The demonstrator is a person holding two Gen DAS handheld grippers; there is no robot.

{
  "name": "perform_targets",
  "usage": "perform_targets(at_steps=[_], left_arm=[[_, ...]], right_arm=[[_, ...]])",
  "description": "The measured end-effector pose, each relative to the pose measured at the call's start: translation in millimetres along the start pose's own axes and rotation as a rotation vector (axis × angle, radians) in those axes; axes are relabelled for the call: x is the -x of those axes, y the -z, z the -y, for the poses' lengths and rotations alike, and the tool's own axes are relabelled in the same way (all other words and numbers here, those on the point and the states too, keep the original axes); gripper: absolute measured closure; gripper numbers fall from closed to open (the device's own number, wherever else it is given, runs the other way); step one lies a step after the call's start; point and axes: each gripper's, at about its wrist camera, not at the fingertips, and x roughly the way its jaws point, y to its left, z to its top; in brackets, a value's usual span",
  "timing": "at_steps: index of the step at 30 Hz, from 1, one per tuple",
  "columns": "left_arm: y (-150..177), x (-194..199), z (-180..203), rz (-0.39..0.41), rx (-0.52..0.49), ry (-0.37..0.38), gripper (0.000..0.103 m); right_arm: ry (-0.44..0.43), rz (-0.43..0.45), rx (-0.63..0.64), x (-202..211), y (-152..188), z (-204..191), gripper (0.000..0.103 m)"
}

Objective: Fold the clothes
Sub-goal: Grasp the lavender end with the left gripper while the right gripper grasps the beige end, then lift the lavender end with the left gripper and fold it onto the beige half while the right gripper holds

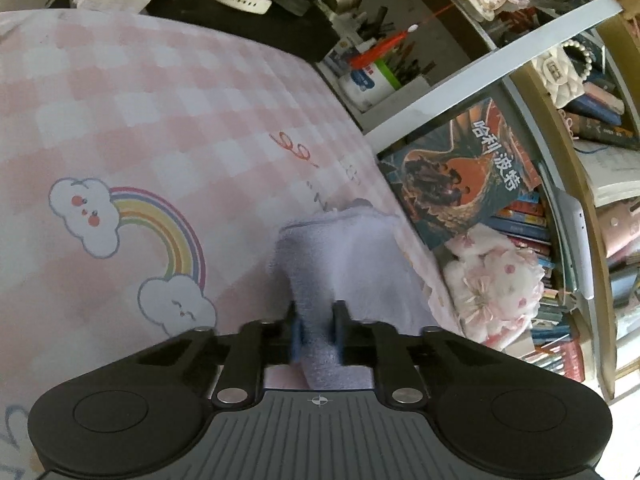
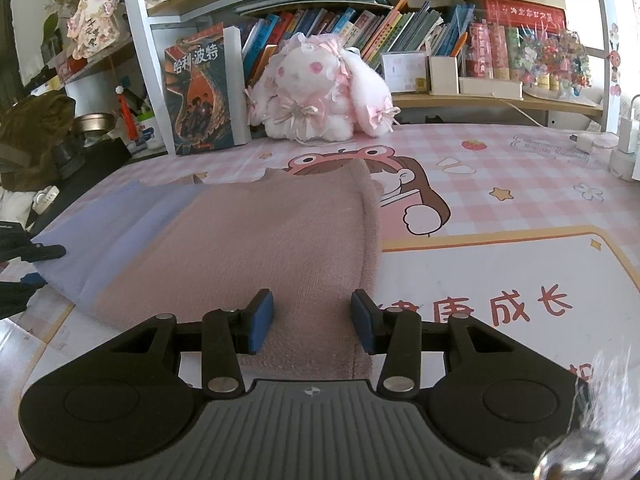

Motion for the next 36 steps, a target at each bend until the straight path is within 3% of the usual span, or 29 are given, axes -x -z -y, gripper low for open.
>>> perform_targets(at_steps=[3, 6, 9, 20, 28, 36], left_arm=[[-10.6, 5.8, -5.7, 0.027, 0.006, 0.042, 0.096], [-32.4, 22.3, -7.7, 0.077, -0.054, 0.068, 0.096], [-51.3, 33.6, -17.6, 0.098, -0.082, 0.049, 0.096], [-63.1, 22.3, -52.8, 0.047, -0.032, 0.026, 0.087], [-64.0, 21.5, -53.2, 0.06, -0.066, 0.039, 0.095], [-61.5, 47.9, 10.0, 0.124, -0.306, 0.104, 0.096]], right_arm=[[-0.022, -0.012, -0.017, 1.2, -0.3, -0.8, 0.064], [-0.104, -0.044, -0.042, 3.6, 0.2, -5.0, 0.069], [-0.172, -0.071, -0.055, 1.2, -1.6, -13.4, 0.077], [-0.203, -0.117, -0.065, -28.4, -9.1, -37.0, 0.076], [-0.195, -0.117, -0.031, -30.0, -7.1, -41.0, 0.076], [-0.193, -0.104, -0.023, -31.1, -5.3, -41.5, 0.076]])
